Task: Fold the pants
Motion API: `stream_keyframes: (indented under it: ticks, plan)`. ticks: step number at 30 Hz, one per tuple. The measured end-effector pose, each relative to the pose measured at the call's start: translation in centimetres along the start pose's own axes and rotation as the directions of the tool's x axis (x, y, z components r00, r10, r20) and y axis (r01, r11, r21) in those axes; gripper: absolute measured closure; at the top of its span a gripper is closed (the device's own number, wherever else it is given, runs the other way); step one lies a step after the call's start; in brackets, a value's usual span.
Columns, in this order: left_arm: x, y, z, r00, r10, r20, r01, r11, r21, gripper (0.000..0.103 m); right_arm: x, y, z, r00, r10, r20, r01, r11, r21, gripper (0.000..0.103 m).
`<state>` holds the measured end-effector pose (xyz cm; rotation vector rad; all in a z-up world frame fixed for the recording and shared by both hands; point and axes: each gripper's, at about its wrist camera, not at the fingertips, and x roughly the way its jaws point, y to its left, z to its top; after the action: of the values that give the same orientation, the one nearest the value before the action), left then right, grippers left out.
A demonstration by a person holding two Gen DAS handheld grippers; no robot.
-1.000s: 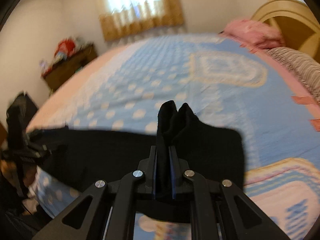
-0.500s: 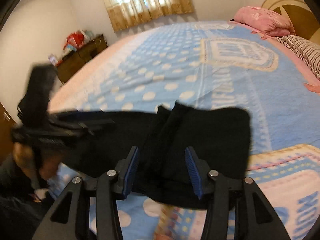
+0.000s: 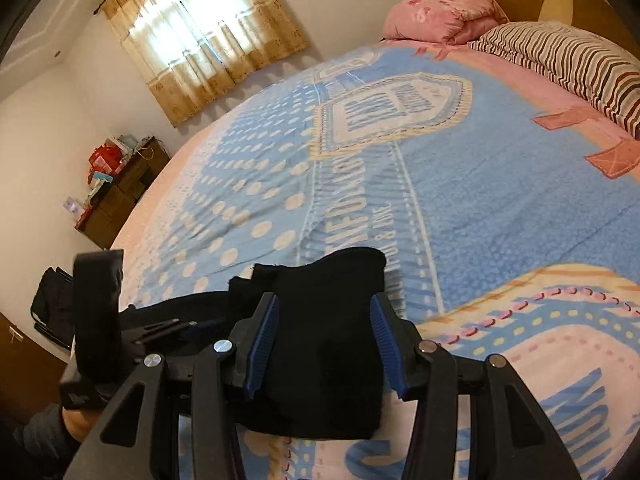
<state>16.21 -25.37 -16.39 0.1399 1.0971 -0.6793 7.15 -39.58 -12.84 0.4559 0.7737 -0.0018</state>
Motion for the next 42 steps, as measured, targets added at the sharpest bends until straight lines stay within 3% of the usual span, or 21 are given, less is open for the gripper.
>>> stream_keyframes:
  ticks: [1,4,10,16,26,30,37,39,42]
  plan:
    - [-0.2,-0.1,-0.1,1.0,0.004,0.001,-0.004,1.0,0.011,0.081,-0.1,0.0,0.0,1.0,0.0,0.002,0.0,1.0,0.0,0.053]
    - [-0.9,-0.1,-0.2,1.0,0.0,0.018,-0.001,1.0,0.021,0.091,-0.3,-0.1,0.0,1.0,0.004,0.007,-0.004,1.0,0.01,0.053]
    - [-2.5,0.1,-0.7,0.998,-0.017,0.06,0.014,0.999,0.04,0.092,-1.6,-1.0,0.5,0.998,-0.008,0.058,0.005,0.999,0.042,0.053]
    - [-4.5,1.6,-1.4,0.996,-0.055,0.072,0.053,0.998,0.032,0.092,-0.8,-1.8,0.3,0.999,-0.013,0.05,0.008,0.996,0.093,0.052]
    - [-8.2,5.5,-3.2,0.991,-0.068,0.113,0.067,0.998,0.011,0.092,-0.5,0.4,-0.4,0.998,-0.01,0.056,0.009,1.0,0.013,0.052]
    - [-9.9,7.6,-3.2,0.981,-0.124,0.152,0.136,0.988,-0.069,0.092,0.1,1.4,-0.9,0.999,-0.016,0.045,0.017,1.0,-0.025,0.052]
    - [-12.9,8.5,-2.8,0.963,-0.131,0.233,0.158,0.982,-0.1,0.092,0.6,3.3,-1.8,0.999,-0.024,0.04,0.028,0.995,-0.099,0.052]
    - [-12.7,8.2,-2.4,0.966,-0.122,0.228,0.148,0.984,-0.101,0.092,0.4,3.8,-2.0,0.999,0.007,0.039,-0.002,0.993,-0.119,0.052]
    - [-11.8,7.4,-1.5,0.968,-0.144,0.205,0.167,0.981,-0.1,0.092,-0.7,5.9,-2.4,0.985,0.173,0.015,-0.167,0.969,-0.184,0.052]
